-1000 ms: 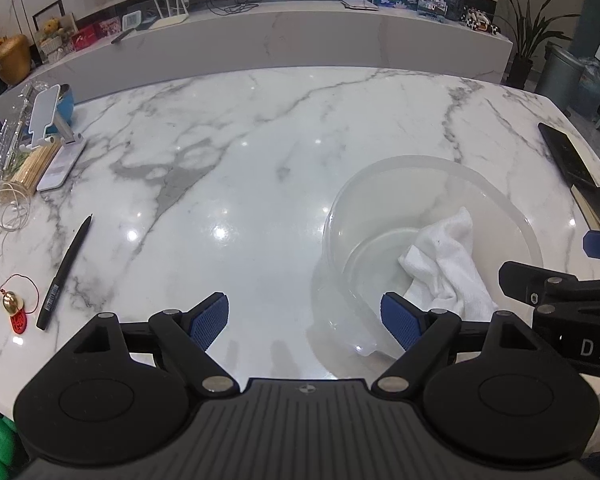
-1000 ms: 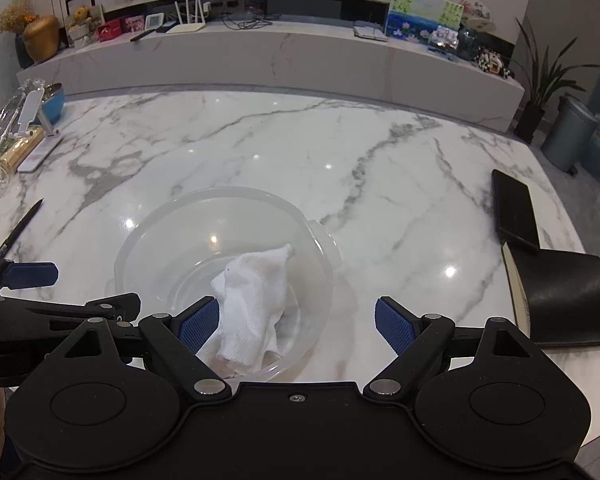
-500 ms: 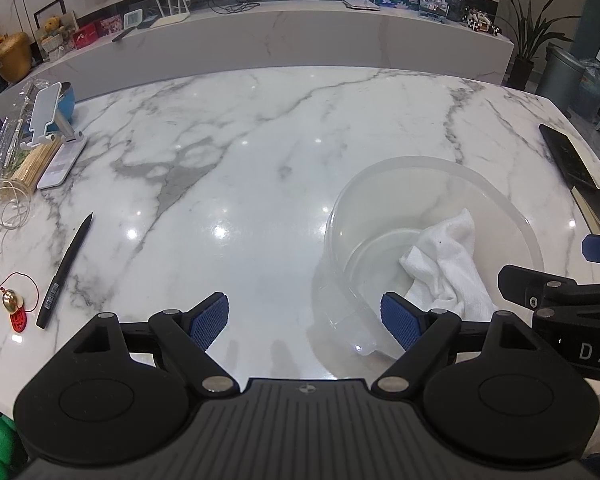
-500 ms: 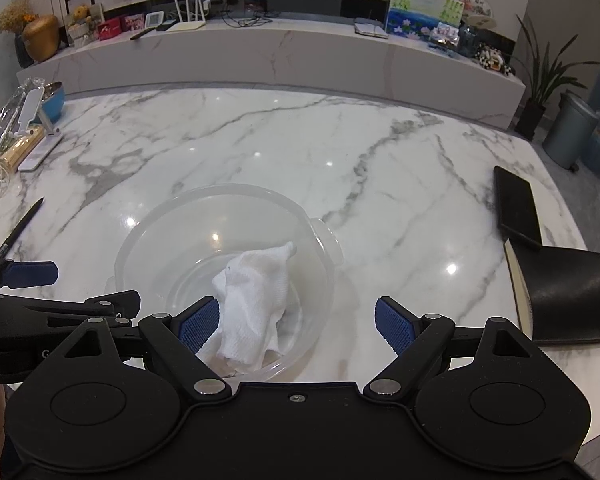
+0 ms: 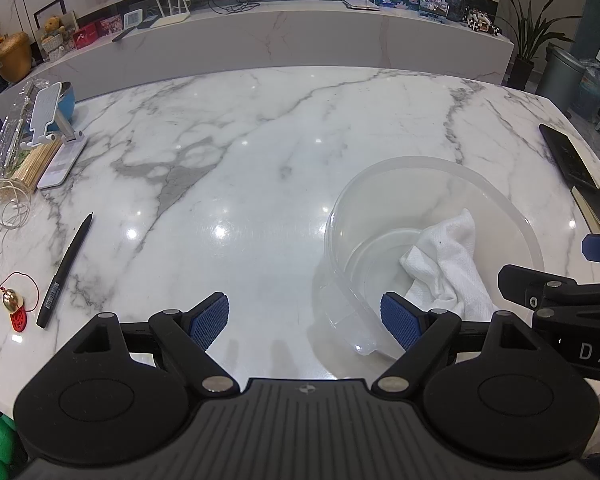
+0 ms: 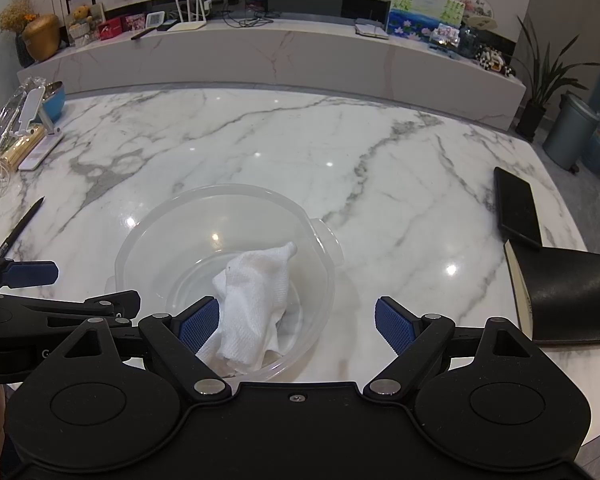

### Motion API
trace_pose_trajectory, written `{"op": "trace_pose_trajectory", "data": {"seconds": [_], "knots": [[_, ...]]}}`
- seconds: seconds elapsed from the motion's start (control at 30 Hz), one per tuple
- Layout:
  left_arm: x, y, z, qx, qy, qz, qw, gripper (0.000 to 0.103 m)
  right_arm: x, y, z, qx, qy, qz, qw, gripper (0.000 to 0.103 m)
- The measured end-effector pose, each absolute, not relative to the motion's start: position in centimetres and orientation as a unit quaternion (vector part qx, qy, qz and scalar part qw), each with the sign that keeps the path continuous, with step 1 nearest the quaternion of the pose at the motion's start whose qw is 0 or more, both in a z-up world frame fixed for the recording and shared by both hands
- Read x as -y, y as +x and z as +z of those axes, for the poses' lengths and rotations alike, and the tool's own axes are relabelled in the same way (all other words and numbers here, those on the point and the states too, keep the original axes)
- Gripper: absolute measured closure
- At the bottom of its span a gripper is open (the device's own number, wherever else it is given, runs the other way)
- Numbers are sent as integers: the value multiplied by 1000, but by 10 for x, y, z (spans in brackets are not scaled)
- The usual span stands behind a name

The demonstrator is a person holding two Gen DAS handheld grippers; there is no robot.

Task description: Clean bowl

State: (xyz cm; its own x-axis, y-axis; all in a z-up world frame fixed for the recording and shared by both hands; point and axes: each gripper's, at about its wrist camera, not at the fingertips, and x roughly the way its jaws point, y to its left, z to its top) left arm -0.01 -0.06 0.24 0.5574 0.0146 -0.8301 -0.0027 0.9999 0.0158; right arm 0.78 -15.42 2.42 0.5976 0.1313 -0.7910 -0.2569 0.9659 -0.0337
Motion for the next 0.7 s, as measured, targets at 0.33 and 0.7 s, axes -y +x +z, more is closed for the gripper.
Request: {"op": "trace_pose_trajectory", "data": {"seconds": [0.33,0.7], "knots": [[0,0,2,-470,6,5,882,20,154,7,24,-435,-72,109,891,19],[-1,0,2,-470,7,5,883,20,153,6,24,-434,-73,109,891,19]]}}
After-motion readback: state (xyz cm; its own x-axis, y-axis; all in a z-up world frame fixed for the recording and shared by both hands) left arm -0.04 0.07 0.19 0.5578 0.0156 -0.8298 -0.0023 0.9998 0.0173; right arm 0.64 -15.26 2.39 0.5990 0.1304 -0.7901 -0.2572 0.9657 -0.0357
